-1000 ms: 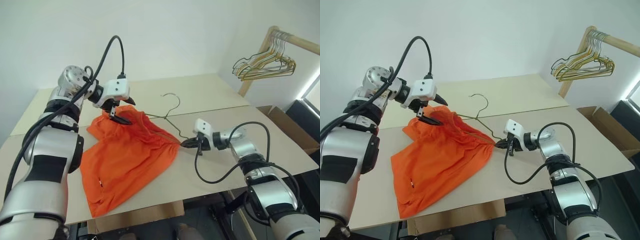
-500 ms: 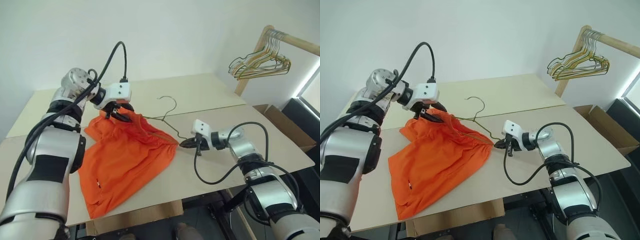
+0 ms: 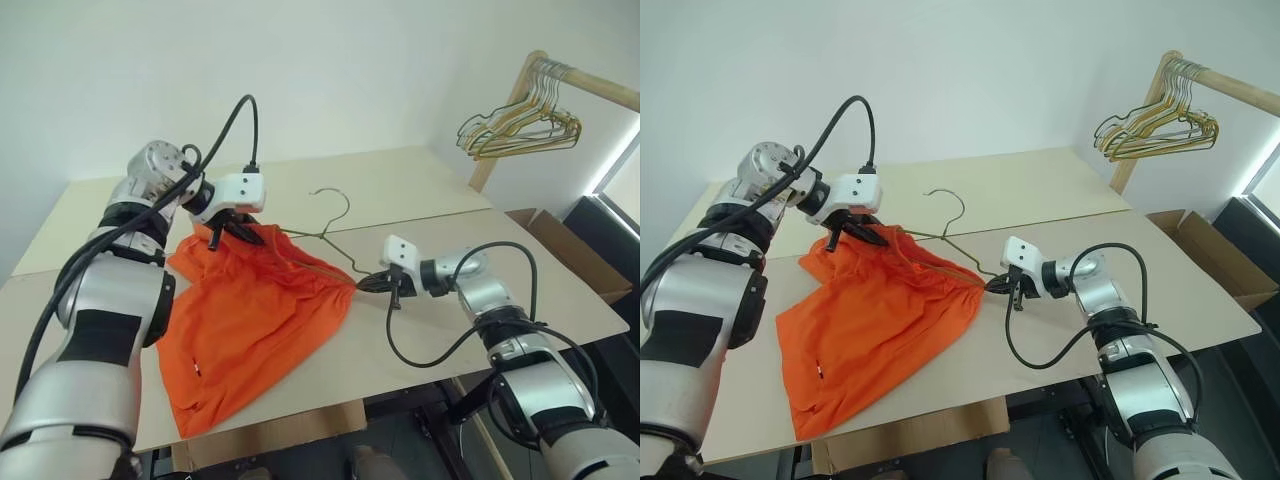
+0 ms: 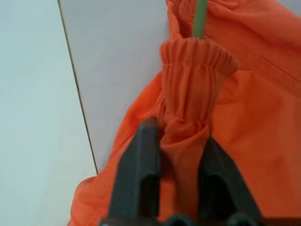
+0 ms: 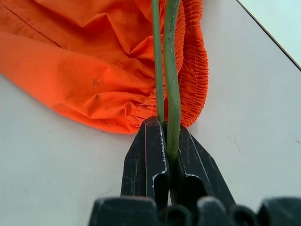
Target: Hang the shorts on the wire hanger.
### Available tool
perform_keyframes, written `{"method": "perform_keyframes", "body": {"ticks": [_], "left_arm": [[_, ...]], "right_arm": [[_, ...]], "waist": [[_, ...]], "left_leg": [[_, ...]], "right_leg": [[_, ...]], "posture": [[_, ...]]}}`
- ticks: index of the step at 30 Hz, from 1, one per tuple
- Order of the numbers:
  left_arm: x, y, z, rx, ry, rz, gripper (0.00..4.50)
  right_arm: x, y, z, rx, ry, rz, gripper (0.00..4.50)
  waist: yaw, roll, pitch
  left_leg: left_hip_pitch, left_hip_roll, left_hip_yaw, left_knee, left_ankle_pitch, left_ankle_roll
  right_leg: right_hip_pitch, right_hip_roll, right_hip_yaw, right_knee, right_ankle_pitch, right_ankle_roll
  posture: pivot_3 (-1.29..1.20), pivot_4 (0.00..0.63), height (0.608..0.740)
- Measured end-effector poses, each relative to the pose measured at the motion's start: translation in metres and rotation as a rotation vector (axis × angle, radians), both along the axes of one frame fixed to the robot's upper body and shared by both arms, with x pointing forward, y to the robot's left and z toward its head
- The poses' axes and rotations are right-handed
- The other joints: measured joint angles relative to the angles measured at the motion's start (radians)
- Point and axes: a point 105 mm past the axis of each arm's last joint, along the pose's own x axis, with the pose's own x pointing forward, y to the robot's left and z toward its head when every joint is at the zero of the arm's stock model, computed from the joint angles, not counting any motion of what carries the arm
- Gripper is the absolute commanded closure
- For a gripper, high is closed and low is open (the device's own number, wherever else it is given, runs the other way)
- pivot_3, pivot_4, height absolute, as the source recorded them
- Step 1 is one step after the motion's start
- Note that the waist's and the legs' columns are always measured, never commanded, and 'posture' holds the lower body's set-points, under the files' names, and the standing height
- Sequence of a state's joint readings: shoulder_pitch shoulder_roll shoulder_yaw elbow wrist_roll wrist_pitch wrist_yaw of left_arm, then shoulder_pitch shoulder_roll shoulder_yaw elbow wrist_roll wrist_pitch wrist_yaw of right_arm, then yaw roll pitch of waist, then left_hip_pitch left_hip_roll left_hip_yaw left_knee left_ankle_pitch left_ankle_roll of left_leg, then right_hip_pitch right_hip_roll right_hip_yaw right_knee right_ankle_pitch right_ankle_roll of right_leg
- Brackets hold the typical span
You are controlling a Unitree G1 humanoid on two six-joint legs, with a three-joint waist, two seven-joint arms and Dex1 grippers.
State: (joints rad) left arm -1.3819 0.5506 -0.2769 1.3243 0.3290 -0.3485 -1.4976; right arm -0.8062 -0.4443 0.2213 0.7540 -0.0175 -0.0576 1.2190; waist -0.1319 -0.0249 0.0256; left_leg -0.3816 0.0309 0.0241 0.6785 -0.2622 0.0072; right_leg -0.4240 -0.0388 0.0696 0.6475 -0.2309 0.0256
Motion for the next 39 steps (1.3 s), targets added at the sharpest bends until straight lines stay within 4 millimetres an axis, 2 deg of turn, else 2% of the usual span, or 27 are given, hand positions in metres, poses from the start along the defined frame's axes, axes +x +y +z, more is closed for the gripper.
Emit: {"method": "perform_keyframes", "body": {"ticks": [7, 8, 9, 13, 16, 19, 24, 27, 29, 31, 35, 39], "left_arm": [[0.0, 0.001, 0.0, 0.008, -0.011, -0.008, 4.49], [0.001, 0.001, 0.0, 0.007, -0.024, -0.005, 4.5], [0.002, 0.001, 0.001, 0.007, -0.03, -0.002, 4.5], [0.001, 0.002, 0.002, 0.013, -0.044, -0.017, 4.5], [0.001, 0.006, 0.006, -0.004, -0.057, -0.007, 4.5], [0.002, 0.011, 0.009, -0.016, -0.071, 0.007, 4.5], [0.002, 0.012, 0.018, -0.087, -0.091, 0.019, 4.5], [0.001, 0.014, 0.024, -0.12, -0.1, 0.02, 4.5], [0.0, 0.015, 0.028, -0.125, -0.099, 0.013, 4.5], [-0.001, 0.015, 0.031, -0.12, -0.102, 0.001, 4.5], [-0.001, 0.015, 0.035, -0.119, -0.114, -0.004, 4.5], [-0.001, 0.015, 0.035, -0.119, -0.115, -0.003, 4.5]], "right_arm": [[0.001, -0.001, 0.002, 0.001, -0.033, -0.005, 4.5], [0.002, 0.0, 0.002, 0.002, -0.037, -0.007, 3.89], [0.002, 0.001, 0.003, 0.004, -0.046, -0.005, 3.72], [0.007, 0.001, 0.014, 0.024, -0.101, -0.037, 2.37], [0.007, -0.012, 0.021, 0.054, -0.126, -0.073, 1.25], [0.007, -0.026, 0.02, 0.087, -0.111, -0.152, 0.3], [-0.005, -0.069, 0.009, 0.184, 0.043, -0.338, 0.3], [-0.023, -0.079, -0.01, 0.247, 0.16, -0.399, 0.3], [-0.035, -0.069, -0.025, 0.289, 0.244, -0.399, 0.3], [-0.038, -0.056, -0.031, 0.34, 0.306, -0.4, 0.3], [-0.033, -0.019, -0.032, 0.455, 0.399, -0.399, 0.3], [-0.029, 0.012, -0.031, 0.505, 0.419, -0.368, 0.3]], "waist": [[-0.002, 0.0, 0.0], [-0.002, 0.0, 0.0], [-0.002, 0.0, 0.0], [-0.004, 0.0, 0.0], [-0.005, 0.0, 0.0], [-0.007, 0.0, 0.0], [0.003, 0.0, 0.0], [0.004, 0.0, 0.0], [0.001, 0.0, 0.0], [-0.002, 0.0, 0.0], [-0.003, 0.0, 0.0], [0.005, 0.0, 0.0]], "left_leg": [[0.0, 0.0, 0.0, 0.0, 0.0, 0.0], [0.0, 0.0, 0.0, 0.0, 0.0, 0.0], [0.0, 0.0, 0.0, 0.0, 0.0, 0.0], [0.0, 0.0, 0.0, 0.0, 0.0, 0.0], [0.0, 0.0, -0.001, 0.0, 0.0, 0.0], [-0.001, -0.001, -0.001, 0.0, 0.0, 0.0], [-0.001, -0.001, -0.001, 0.0, 0.0, 0.0], [-0.001, -0.001, -0.001, 0.0, -0.001, 0.001], [0.0, -0.001, -0.001, 0.0, -0.001, 0.001], [0.0, -0.001, -0.001, 0.001, -0.001, 0.001], [0.003, -0.001, -0.002, 0.001, -0.001, 0.001], [-0.001, -0.001, -0.002, 0.001, -0.001, 0.001]], "right_leg": [[0.0, 0.0, 0.0, 0.0, 0.0, 0.0], [0.0, 0.0, 0.0, 0.0, 0.0, 0.0], [0.0, 0.0, 0.0, 0.0, 0.0, 0.0], [0.0, 0.0, 0.0, 0.0, 0.0, 0.0], [0.0, -0.001, -0.001, 0.0, 0.0, 0.0], [0.0, -0.002, -0.001, 0.0, 0.0, 0.0], [0.0, -0.002, -0.001, 0.0, 0.0, 0.001], [0.0, -0.002, -0.001, 0.0, 0.0, 0.001], [0.0, -0.001, -0.001, 0.001, 0.0, 0.001], [0.001, -0.001, 0.0, 0.002, 0.0, 0.001], [0.002, 0.0, 0.0, 0.002, 0.0, 0.001], [0.001, 0.0, -0.001, 0.001, 0.0, 0.001]], "posture": [[-0.07, 0.0, 0.74], [-0.07, 0.0, 0.74], [-0.07, 0.0, 0.74], [-0.08, 0.0, 0.74], [-0.08, 0.0, 0.74], [-0.07, 0.0, 0.74], [-0.06, 0.0, 0.74], [-0.06, 0.0, 0.74], [-0.06, 0.0, 0.74], [-0.06, 0.0, 0.74], [-0.05, 0.0, 0.74], [-0.05, 0.0, 0.74]]}}
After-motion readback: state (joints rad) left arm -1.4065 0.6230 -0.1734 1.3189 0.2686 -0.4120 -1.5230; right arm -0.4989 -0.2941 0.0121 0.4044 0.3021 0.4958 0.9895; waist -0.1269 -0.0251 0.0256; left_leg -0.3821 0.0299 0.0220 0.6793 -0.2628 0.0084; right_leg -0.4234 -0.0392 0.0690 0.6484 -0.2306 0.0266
